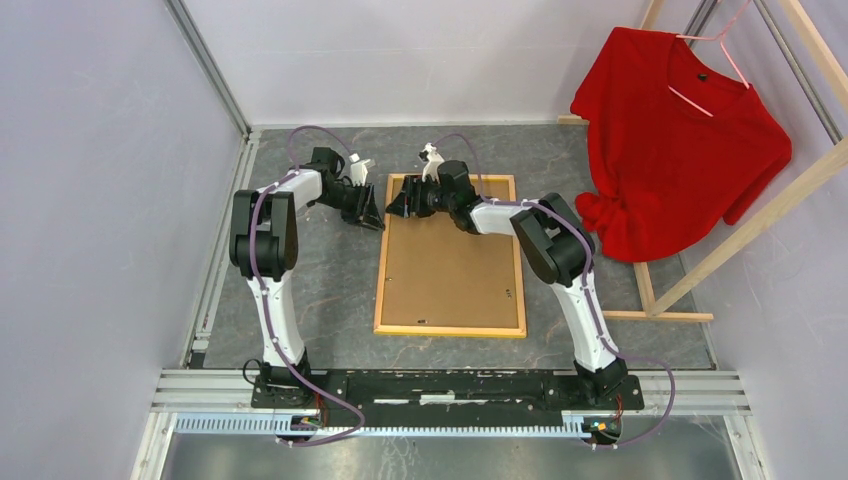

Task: Put the photo into the frame
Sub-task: Install the photo frame at the center of the board.

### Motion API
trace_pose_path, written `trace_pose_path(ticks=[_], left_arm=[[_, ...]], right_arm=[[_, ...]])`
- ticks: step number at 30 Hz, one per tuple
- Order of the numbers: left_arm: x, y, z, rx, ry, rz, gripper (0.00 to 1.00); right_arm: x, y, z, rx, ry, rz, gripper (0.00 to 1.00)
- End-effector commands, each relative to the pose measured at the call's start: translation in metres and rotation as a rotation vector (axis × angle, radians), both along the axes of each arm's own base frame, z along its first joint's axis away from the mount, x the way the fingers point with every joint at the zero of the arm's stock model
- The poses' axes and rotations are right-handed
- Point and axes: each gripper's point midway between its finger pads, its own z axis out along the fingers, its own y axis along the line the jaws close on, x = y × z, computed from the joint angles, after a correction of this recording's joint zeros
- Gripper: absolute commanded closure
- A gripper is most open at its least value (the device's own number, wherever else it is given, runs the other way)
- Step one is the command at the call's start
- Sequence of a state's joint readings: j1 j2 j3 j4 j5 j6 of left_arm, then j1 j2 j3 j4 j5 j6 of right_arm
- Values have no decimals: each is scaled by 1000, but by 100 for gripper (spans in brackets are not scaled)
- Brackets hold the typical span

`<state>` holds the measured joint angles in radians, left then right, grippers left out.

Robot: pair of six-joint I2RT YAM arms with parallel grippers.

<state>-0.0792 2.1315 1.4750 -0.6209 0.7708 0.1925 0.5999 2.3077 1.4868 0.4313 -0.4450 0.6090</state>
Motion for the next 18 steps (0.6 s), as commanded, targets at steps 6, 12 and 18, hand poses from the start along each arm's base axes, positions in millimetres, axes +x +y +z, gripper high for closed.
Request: trace_pose_path(ticks=[6, 12, 18], left_arm=[[3, -5, 3, -26, -13, -6, 59], [1, -4, 0, -18, -15, -14, 59], [0, -5, -2, -13, -18, -22, 59]], right_arm=[[17, 1, -8, 10, 7, -29, 31], [19, 3, -14, 14, 18, -25, 32], [21, 9, -16, 32, 29, -8, 33]])
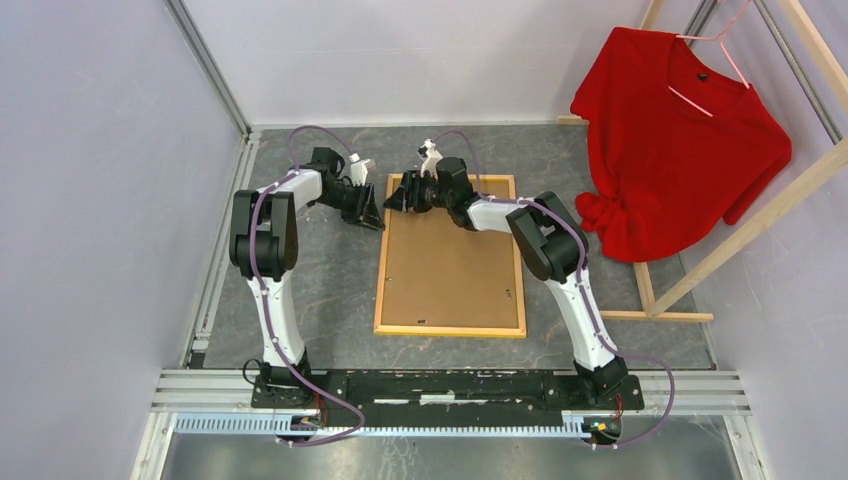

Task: Put the photo into the frame
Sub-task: Install the photo frame at the center of the board.

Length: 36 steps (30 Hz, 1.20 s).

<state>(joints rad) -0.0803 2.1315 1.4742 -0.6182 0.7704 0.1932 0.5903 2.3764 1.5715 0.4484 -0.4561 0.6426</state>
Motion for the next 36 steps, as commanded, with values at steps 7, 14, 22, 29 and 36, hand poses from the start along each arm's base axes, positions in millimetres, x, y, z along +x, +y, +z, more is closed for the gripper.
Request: trace_pose_path(ticks=[7, 14, 22, 29, 36], left_arm=[[-1, -4, -3, -4, -20, -24, 59], [-1, -3, -5, 3, -20, -26, 59], [-1, -2, -6, 9, -22, -26, 59], [-1, -1, -7, 14, -23, -26, 59], [-1, -1, -7, 15, -25, -27, 59]], right_arm=[[1, 5, -16, 7, 35, 38, 35], [-1, 8, -11, 35, 37, 94, 38], [-3, 19, -2, 57, 32, 197, 40], [-9, 18, -6, 48, 44, 236, 42], [-8, 20, 4, 68, 30, 248, 44]])
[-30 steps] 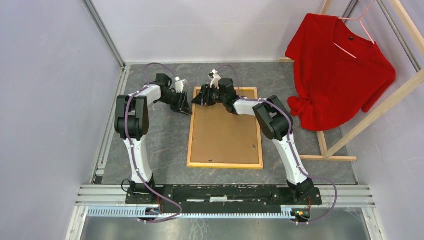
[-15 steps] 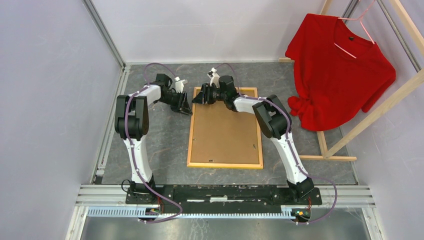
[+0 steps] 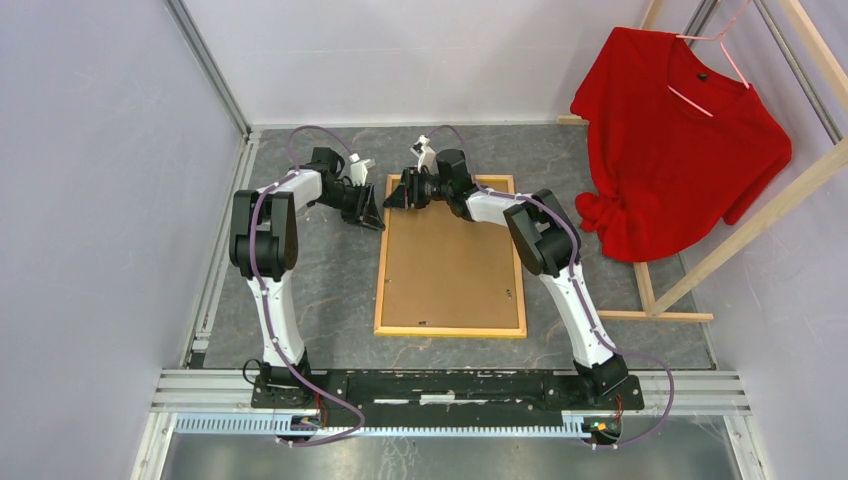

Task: Put the photo into the frame
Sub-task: Install the photo frame at the center of the board.

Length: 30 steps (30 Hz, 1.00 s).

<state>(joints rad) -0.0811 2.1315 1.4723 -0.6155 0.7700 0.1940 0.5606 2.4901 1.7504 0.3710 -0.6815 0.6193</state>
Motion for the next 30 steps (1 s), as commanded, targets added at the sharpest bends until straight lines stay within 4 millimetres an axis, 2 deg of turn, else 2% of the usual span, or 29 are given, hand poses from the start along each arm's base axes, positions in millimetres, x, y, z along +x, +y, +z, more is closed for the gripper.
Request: trace_pose_path(ticks=[1, 3, 9, 13, 20, 24, 30], left_arm=[[-1, -1, -6, 17, -25, -26, 59], [-1, 0, -6, 17, -26, -26, 59], [-2, 1, -6, 24, -28, -27, 59], [-2, 1, -6, 26, -29, -27, 59], [-2, 1, -6, 27, -29, -27, 60], [-1, 1, -6, 29, -32, -27, 60], [-1, 2, -5, 31, -33, -25, 60]], right_arm=[[-7, 8, 9, 24, -4, 65, 44], [-3, 5, 16, 26, -20, 55, 44], [25, -22, 40, -2, -108, -58, 38], [27, -23, 30, -35, -95, -47, 38], [15, -17, 14, -30, -56, 26, 39], [9, -8, 9, -15, -33, 103, 41], [5, -7, 4, -37, -36, 129, 42]])
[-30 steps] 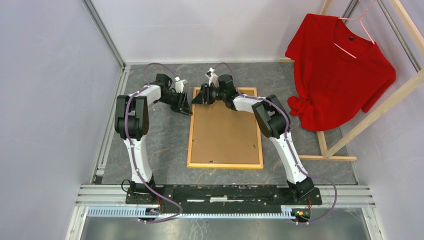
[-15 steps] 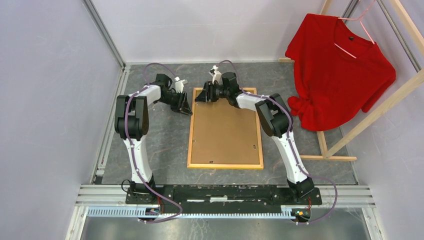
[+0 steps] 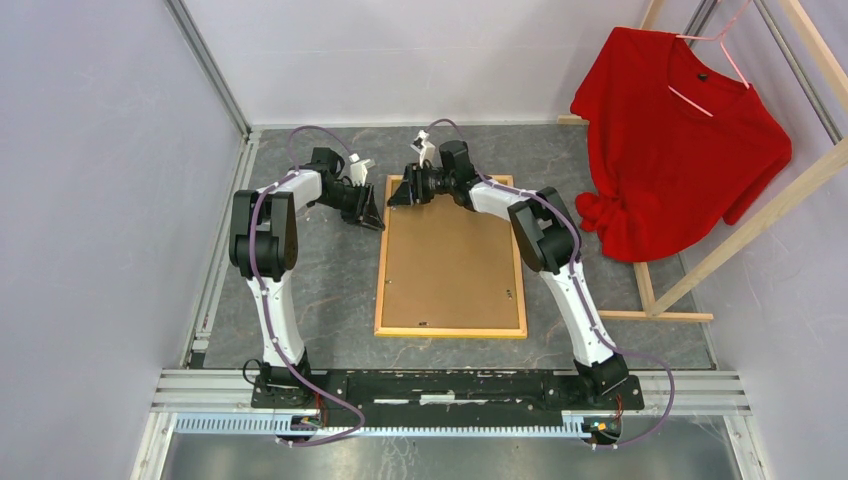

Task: Put the photo into the frame
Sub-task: Install the photo frame at the center of the board.

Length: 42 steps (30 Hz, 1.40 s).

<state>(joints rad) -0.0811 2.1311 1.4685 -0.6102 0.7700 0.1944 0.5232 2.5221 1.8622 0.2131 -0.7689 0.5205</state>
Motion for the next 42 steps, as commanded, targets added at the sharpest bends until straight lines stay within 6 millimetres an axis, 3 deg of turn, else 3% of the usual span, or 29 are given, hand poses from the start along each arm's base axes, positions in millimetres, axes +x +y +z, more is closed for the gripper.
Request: trace_pose_path(ticks=[1, 19, 26, 29, 32, 36, 39, 42], left_arm=[[-1, 1, -4, 32, -33, -25, 60], [-1, 2, -1, 34, -39, -21, 60], [-4, 2, 0, 33, -39, -27, 60], [-9, 4, 3, 40, -28, -43, 60], [-12, 13, 11, 65, -43, -57, 59], [-16, 32, 24, 150, -102, -92, 55], [-26, 44, 25, 223, -145, -126, 53], [-44, 51, 16, 288, -144, -162, 52]], right_arm=[[-5, 6, 2, -10, -28, 56, 42], [-32, 27, -13, -27, -6, 130, 46], [-30, 34, 3, 24, -17, 156, 46], [-12, 27, 15, -16, -63, 95, 40], [8, -1, 53, -18, -144, -46, 24], [16, -62, 110, -15, -214, -239, 17], [10, -120, 120, -79, -204, -413, 10], [-8, -190, 102, -172, -144, -617, 3]])
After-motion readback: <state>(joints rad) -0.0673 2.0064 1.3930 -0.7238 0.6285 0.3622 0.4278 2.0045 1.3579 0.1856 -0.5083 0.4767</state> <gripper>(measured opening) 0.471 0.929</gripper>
